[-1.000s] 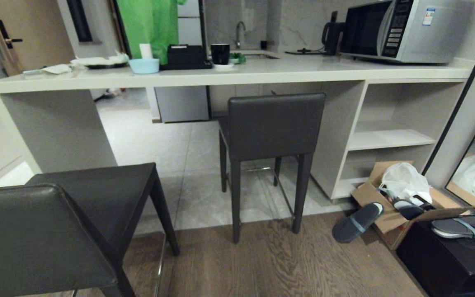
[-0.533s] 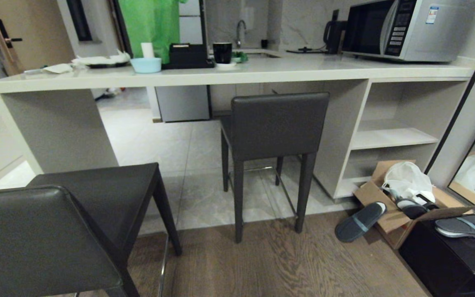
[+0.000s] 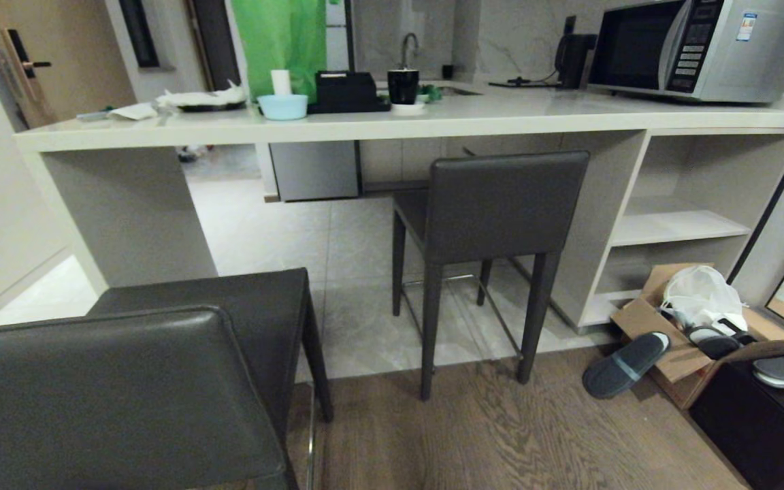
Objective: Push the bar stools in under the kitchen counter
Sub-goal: Push the gray chair back under the dining table
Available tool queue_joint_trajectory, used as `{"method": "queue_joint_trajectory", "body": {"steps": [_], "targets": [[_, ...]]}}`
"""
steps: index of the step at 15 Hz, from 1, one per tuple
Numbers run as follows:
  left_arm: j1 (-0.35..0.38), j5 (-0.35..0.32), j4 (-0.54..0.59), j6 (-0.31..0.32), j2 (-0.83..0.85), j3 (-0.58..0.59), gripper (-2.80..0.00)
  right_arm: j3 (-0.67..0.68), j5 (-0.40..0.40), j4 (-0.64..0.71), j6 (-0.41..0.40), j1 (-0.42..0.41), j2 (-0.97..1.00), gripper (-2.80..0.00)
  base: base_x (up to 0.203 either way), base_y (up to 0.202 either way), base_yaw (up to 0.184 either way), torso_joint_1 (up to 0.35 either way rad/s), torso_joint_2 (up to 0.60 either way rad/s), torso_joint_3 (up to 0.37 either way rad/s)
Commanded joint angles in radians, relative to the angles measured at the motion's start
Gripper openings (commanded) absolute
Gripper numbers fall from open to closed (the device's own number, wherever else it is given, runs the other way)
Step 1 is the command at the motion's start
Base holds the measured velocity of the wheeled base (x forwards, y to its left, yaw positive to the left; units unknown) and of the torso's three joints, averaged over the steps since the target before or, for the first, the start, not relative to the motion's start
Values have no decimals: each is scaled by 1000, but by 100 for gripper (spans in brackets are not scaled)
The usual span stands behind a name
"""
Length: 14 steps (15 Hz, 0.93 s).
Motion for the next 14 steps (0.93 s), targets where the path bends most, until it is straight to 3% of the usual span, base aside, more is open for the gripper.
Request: {"method": "queue_joint_trajectory", "body": {"steps": [1,14], "targets": [[0,0,0,0,0,3,-280,0,0,0,-1,0,1,-280,0,197,-3,3,7,2],[0,1,1,0,0,3,-280,0,2,0,0,0,1,-280,0,195,-1,2,3,2]]}}
